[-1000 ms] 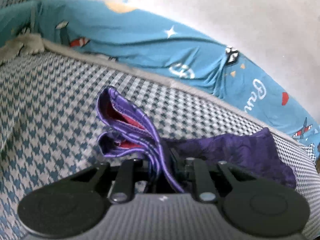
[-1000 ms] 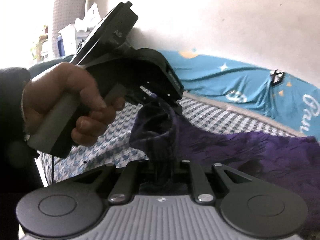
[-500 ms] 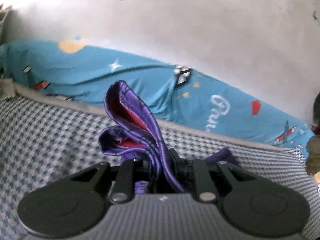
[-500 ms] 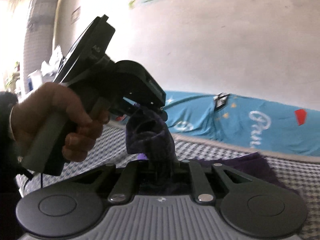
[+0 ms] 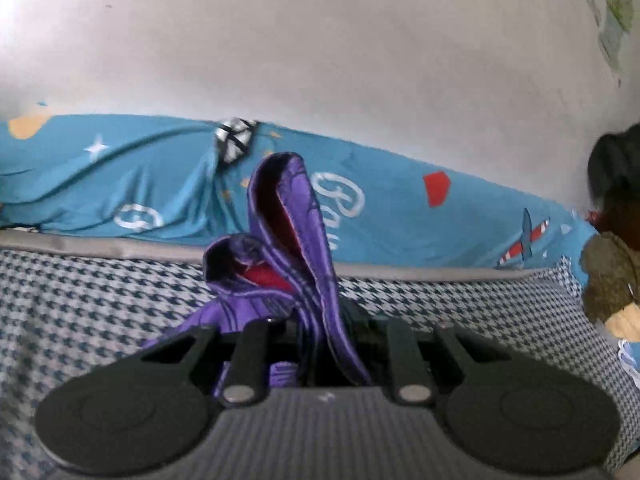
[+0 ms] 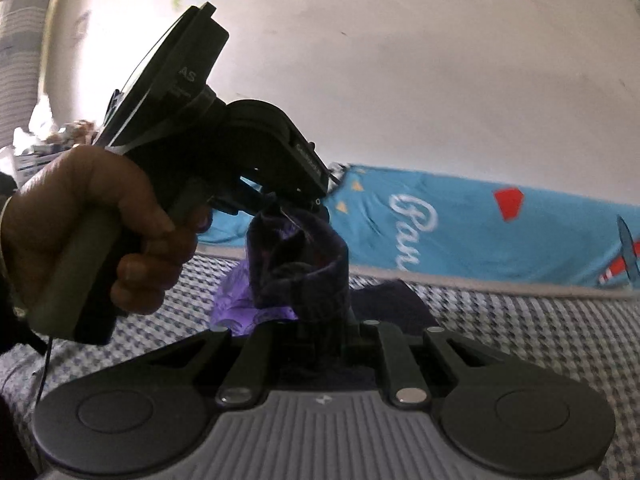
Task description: Fold clothes
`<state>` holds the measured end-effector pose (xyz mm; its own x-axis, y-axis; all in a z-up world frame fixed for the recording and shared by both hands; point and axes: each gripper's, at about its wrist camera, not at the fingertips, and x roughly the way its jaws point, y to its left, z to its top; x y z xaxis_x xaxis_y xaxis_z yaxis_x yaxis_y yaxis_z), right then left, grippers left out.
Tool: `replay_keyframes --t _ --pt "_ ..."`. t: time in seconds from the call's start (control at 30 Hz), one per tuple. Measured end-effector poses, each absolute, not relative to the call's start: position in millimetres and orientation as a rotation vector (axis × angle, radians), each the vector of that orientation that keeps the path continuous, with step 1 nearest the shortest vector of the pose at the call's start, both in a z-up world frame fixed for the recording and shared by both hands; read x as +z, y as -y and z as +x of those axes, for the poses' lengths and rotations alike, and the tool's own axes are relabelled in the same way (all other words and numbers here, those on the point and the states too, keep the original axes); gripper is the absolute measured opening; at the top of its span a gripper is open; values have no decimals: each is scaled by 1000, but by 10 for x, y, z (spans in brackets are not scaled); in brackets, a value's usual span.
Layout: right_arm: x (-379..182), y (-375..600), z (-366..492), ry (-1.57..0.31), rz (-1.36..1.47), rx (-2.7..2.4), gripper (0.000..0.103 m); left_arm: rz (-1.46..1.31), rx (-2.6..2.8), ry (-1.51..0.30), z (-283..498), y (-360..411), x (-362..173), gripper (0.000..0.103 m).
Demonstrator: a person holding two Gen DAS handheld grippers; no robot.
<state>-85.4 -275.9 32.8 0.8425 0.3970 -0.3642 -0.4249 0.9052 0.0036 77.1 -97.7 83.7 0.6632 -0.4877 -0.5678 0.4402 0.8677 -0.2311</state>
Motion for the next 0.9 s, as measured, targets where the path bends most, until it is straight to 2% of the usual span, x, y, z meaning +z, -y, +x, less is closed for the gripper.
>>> replay_keyframes --t 0.3,0.67,0.77,0.83,0.9 --pt "124 3037 -704 -499 -12 329 12 -28 -598 -736 905 1548 421 17" --pt "-91 3188 -491 -650 70 206 13 -16 -656 -827 1084 1862 -61 18" --pt "-72 3265 -466 -646 99 160 16 -33 -673 -824 1080 1879 -75 30" --pt "-60 3317 -448 -643 118 129 19 -56 -688 -818 1068 1876 -48 45" --pt "-48 3369 -431 -640 138 99 25 -82 -707 -803 1045 1873 22 51"
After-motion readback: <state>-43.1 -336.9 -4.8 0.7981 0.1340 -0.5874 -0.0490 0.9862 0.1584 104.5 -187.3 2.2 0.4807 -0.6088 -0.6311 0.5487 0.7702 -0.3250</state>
